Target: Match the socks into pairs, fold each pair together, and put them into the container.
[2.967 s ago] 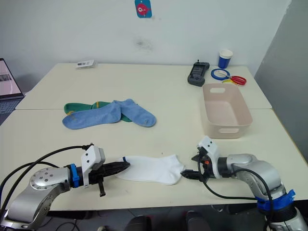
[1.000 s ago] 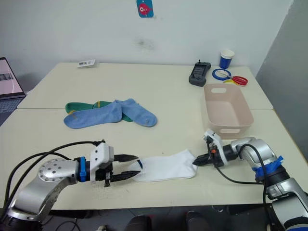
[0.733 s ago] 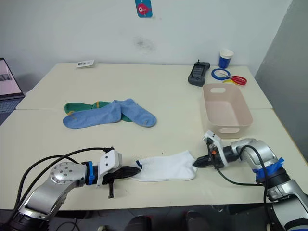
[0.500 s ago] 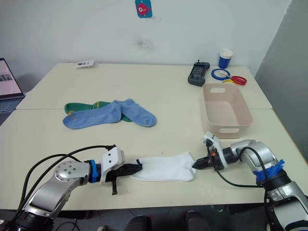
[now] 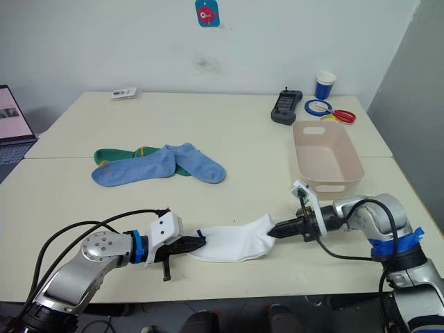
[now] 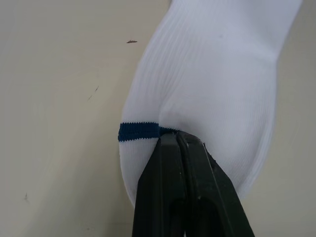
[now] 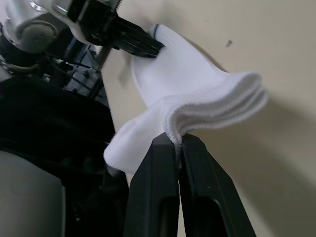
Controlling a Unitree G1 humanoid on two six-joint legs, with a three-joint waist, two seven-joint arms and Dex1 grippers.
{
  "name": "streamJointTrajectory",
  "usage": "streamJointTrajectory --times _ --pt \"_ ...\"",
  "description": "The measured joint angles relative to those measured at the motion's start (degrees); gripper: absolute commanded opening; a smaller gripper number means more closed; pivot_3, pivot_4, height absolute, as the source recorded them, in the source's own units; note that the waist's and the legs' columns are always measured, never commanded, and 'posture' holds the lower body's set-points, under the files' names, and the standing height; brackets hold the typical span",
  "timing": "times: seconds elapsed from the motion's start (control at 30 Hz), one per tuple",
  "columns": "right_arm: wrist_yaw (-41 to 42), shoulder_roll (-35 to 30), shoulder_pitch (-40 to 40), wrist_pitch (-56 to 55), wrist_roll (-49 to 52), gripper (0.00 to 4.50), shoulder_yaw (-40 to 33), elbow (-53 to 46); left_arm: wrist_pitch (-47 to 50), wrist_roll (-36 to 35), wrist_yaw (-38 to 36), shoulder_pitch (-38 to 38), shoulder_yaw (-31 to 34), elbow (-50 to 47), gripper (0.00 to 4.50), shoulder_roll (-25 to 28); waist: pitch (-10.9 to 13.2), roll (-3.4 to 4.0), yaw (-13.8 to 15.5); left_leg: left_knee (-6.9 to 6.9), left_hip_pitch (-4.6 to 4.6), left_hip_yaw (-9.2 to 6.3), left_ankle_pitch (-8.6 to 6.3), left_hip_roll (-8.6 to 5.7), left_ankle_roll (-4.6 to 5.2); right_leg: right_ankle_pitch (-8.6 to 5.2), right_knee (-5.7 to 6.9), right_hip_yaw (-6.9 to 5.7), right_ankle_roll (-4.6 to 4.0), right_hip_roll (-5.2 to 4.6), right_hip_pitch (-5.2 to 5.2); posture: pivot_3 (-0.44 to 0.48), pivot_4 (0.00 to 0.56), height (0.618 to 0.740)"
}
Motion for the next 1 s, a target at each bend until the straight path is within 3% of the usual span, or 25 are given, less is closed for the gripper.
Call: streamJointTrajectory --times 0.33,0.57,0.97,1.0 --pt "-8.49 9.93 -2.14 3.51 2.65 0.0 1.29 -2.27 -0.05 0.07 0.59 -0.06 -0.31 -0.19 0.03 -0.02 -0.04 0.02 0.0 0.0 -0.01 -0.01 0.0 0.0 0.0 0.0 0.0 -0.01 0.0 0.0 0.01 0.0 0.15 0.74" --pt "-11.04 17.93 -6.69 0.66 1.84 0.0 4.2 3.56 0.41 0.07 0.91 0.27 -0.31 -0.93 0.03 -0.02 -0.05 0.04 -0.02 -0.01 -0.03 -0.01 0.0 0.0 0.01 0.0 0.0 -0.01 0.0 0.0 0.0 0.0 0.15 0.74" --pt "-10.51 24.36 -8.34 -6.44 -2.38 0.0 9.97 13.42 1.1 0.06 2.92 2.11 0.17 -2.56 0.03 -0.02 -0.06 0.06 -0.05 -0.01 -0.01 -0.01 -0.01 0.03 0.01 0.0 0.01 0.0 0.0 0.0 -0.01 0.0 0.15 0.74" --pt "-10.53 25.0 -8.35 -6.87 -2.55 0.26 9.97 14.16 1.1 0.06 3.0 2.17 0.24 -2.6 0.01 -0.01 -0.07 0.07 -0.05 -0.01 0.0 -0.02 -0.01 0.04 0.01 0.0 0.02 -0.01 0.0 0.0 -0.01 0.0 0.15 0.74"
